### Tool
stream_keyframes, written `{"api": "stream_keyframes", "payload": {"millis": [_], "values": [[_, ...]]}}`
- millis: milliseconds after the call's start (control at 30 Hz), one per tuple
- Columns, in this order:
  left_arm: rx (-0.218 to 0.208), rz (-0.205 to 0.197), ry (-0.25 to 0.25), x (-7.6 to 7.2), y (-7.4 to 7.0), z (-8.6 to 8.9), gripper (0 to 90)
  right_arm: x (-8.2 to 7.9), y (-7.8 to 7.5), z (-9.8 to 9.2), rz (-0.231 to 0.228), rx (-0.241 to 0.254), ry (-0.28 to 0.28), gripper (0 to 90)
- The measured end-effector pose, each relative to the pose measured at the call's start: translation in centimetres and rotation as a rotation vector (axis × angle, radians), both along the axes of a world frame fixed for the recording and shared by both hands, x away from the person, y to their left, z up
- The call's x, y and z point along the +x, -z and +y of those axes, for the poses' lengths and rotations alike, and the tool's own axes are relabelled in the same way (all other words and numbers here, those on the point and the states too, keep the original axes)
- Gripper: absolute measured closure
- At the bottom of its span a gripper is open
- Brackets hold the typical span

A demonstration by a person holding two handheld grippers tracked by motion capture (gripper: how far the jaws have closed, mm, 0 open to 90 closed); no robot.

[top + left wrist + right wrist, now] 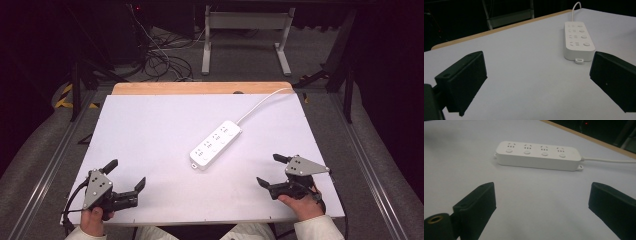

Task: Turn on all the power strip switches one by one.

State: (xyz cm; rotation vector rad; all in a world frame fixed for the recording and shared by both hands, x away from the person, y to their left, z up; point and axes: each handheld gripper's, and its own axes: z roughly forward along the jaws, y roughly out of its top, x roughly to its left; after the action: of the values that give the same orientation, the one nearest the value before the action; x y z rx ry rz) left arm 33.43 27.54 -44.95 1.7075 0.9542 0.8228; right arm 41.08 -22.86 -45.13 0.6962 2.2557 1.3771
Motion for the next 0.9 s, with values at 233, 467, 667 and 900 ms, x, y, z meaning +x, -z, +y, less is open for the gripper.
{"api": "stream_keyframes", "payload": {"millis": [233,467,667,900], "values": [[0.0,-0.003,-0.001,0.0,0.0,0.0,1.3,0.0,-0.1,0.2,0.035,0.002,-0.015,8.7],[0.009,-0.006,-0.005,0.0,0.0,0.0,1.3,0.1,-0.2,0.2,0.028,-0.002,0.002,5.8],[0.017,-0.003,-0.01,0.0,0.0,-0.1,1.3,0.3,-0.5,0.3,0.029,-0.009,0.014,5.7],[0.017,0.003,-0.011,0.1,0.1,-0.2,1.3,0.6,-1.6,0.5,-0.013,-0.001,0.045,18.9]]}}
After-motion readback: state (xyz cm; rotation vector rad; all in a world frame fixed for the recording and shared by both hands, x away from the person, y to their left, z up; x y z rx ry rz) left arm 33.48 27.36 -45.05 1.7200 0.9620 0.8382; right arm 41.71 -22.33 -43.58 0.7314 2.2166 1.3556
